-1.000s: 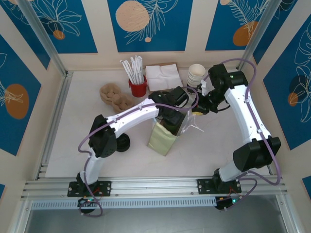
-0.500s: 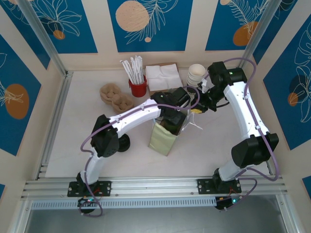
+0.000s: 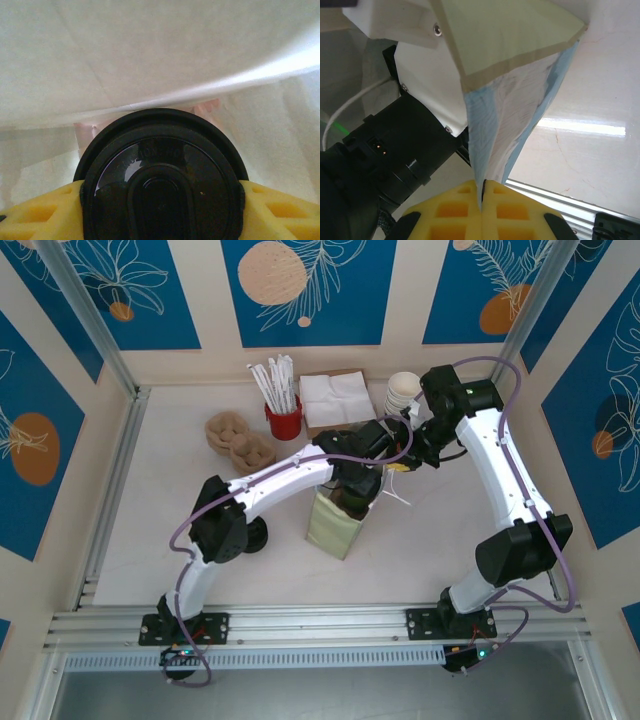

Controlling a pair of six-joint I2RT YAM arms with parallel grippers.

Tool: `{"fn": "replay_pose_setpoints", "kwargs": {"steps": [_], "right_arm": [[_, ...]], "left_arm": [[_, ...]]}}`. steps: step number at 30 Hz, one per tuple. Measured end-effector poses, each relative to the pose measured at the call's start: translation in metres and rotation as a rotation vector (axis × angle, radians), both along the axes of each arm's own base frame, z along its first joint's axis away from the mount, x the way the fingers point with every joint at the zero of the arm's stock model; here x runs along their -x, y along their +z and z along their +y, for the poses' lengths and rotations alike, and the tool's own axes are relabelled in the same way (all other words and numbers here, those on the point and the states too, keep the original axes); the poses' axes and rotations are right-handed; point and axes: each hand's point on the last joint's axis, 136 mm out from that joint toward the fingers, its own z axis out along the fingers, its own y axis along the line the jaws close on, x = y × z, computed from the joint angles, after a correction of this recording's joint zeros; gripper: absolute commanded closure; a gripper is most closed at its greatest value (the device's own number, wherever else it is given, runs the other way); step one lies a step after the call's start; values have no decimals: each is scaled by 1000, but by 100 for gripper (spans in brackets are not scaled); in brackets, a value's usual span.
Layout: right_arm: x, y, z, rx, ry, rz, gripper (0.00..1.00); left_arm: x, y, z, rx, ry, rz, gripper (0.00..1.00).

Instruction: Pack the takeout coffee

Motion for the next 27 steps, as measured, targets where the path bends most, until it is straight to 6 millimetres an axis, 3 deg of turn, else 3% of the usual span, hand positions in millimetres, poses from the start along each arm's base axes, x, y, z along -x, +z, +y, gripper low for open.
{"fn": "replay_pose_setpoints", "kwargs": {"steps": [27], "right_arm": [[2, 0, 5, -6, 11, 3, 100]], "left_arm": [[11, -2, 7, 118, -18, -22, 41]]}}
